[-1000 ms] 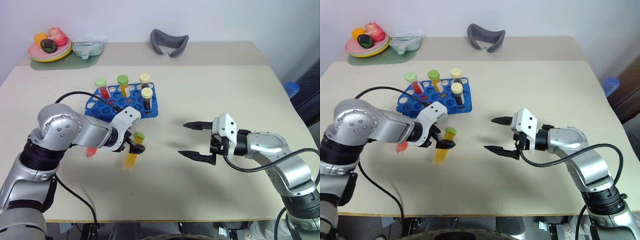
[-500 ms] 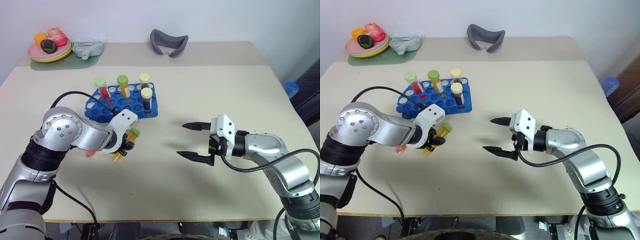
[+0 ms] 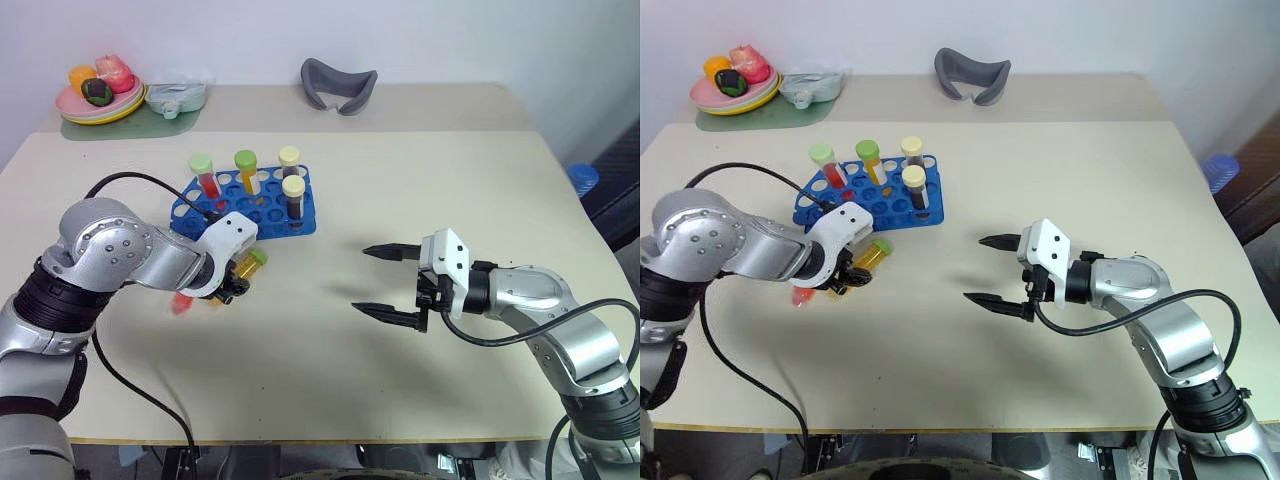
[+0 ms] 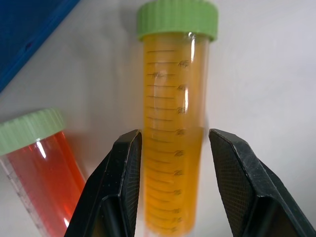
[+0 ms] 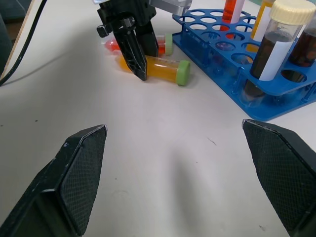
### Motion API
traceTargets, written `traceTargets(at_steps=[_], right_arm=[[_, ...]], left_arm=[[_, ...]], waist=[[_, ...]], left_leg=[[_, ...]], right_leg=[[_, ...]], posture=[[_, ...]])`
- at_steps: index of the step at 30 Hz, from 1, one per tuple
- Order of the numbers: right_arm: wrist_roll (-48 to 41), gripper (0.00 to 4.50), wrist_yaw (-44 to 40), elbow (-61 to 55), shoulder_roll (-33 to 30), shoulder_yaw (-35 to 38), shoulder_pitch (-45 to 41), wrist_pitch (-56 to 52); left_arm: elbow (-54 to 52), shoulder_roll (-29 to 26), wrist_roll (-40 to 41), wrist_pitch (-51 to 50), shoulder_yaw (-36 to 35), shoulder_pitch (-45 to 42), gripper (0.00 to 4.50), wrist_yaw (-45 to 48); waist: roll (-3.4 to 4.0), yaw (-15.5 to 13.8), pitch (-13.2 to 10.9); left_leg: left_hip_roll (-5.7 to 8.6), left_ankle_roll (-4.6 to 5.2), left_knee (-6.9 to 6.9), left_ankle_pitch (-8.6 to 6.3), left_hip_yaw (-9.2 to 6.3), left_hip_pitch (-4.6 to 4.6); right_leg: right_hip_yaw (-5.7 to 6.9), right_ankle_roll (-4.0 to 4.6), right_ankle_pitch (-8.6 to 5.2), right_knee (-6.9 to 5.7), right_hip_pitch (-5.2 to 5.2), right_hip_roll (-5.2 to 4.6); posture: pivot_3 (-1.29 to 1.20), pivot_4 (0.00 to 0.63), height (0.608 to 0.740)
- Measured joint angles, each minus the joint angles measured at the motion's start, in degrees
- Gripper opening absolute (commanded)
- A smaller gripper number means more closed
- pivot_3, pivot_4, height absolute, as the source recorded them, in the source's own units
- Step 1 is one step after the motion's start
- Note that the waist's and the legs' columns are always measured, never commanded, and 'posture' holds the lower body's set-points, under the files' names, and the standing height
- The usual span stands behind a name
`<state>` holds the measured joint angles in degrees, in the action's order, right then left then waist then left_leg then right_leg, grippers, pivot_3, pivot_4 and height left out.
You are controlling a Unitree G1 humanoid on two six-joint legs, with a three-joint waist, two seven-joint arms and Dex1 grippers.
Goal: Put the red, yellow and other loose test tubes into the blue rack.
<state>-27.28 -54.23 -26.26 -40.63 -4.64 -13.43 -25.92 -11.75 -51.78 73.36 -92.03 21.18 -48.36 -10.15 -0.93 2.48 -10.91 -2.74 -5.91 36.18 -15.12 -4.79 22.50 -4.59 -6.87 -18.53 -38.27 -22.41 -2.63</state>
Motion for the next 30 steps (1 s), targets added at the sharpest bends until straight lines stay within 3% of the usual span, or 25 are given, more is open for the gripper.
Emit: traceTargets(at_steps=[14, 27, 30], right_arm=[[0.09, 4.50, 1.18, -0.06, 0.87, -0.71, 0.34, 0.03], [0.07, 4.50, 2.66, -1.13, 0.91, -0.72, 1.65, 0.01], [0.07, 4.50, 2.73, -1.13, 0.92, -0.73, 1.65, 0.01]], left_arm=[[3.91, 1.15, -20.51, 0.47, 9.96, -6.80, 2.19, 24.86], [7.58, 3.63, -33.67, 2.39, 13.93, -9.66, 2.19, 37.04], [7.06, 3.75, -35.80, 2.42, 13.89, -9.25, 1.40, 37.89]], waist=[[0.08, 0.00, 0.05], [0.18, -0.02, 0.11], [0.18, -0.02, 0.11]], left_leg=[[0.00, 0.08, 0.01, -0.04, 0.01, -0.05], [0.01, 0.08, 0.08, -0.04, 0.00, -0.10], [0.01, 0.08, 0.08, -0.04, 0.00, -0.10]], right_leg=[[0.00, 0.00, 0.00, -0.02, 0.06, 0.01], [0.00, 0.00, 0.00, -0.08, 0.14, 0.02], [0.00, 0.00, 0.00, -0.08, 0.13, 0.02]], posture=[[0.00, 0.150, 0.740], [0.00, 0.150, 0.740], [0.00, 0.150, 0.740]])
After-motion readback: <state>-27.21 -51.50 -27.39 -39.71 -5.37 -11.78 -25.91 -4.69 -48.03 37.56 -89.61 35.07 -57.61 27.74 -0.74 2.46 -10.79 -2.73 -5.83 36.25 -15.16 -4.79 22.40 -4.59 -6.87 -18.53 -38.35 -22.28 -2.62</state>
